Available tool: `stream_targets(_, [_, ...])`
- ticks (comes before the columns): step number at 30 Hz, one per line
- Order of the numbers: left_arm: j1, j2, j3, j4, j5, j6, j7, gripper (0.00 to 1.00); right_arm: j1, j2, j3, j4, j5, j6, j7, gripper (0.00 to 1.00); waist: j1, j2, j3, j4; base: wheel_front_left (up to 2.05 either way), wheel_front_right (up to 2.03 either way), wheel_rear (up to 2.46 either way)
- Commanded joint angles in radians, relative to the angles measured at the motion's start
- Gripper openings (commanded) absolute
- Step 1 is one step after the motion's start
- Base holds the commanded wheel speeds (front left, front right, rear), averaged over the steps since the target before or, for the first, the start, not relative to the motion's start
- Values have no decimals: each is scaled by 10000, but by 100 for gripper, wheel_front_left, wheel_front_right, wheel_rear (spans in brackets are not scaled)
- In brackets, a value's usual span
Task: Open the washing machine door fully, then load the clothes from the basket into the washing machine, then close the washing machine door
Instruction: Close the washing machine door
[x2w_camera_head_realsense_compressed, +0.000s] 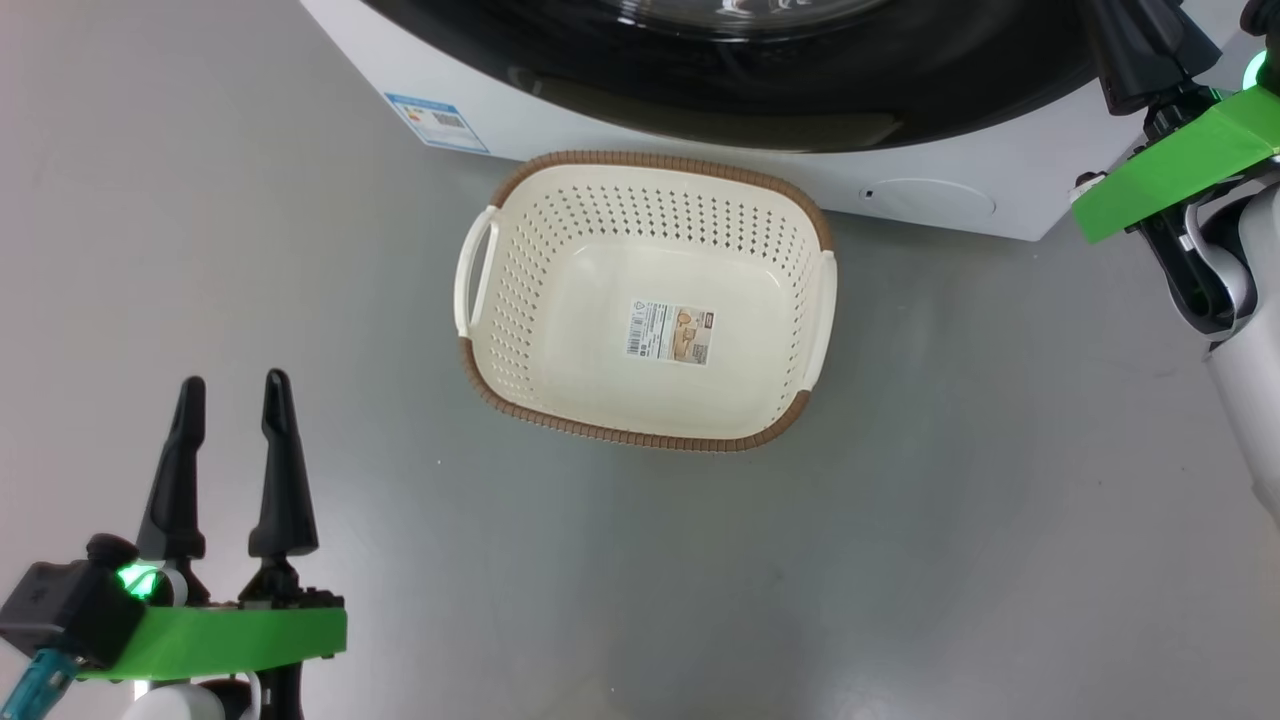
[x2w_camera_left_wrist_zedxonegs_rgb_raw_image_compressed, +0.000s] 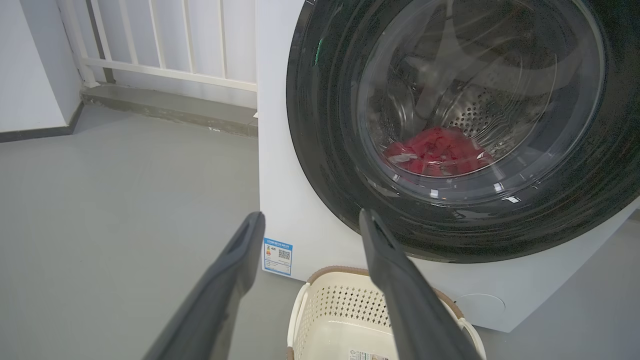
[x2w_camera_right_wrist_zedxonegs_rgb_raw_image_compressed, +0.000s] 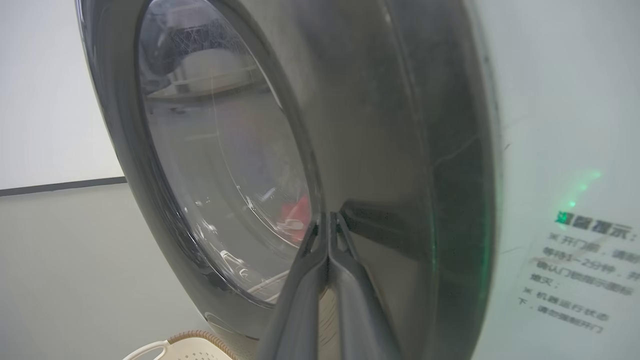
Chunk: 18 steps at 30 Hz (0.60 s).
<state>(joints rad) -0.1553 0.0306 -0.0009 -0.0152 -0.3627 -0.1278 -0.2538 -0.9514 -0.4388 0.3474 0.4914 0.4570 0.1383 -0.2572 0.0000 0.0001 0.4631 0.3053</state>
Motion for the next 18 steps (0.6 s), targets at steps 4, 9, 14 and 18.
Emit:
stream_targets(4, [-72,197,380,-155,50,-29,-80,100,235,72,47,-179,-36,-76,-46,0,0,-1,-295,-125,0,0,0])
stream_targets(9, [23,197,377,-110,141,-29,-80,100,654,167,114,-253,-50,-76,-46,12,0,-1,-614,-255,0,0,0])
stream_targets(14, [211,196,430,-45,321,-29,-80,100,1332,363,123,-434,-102,-76,-46,100,0,-1,-1132,-531,0,0,0])
stream_targets(18, [365,210,422,-64,456,-29,-80,100,1875,520,39,-598,-118,-76,-46,100,0,-1,-1555,-793,0,0,0])
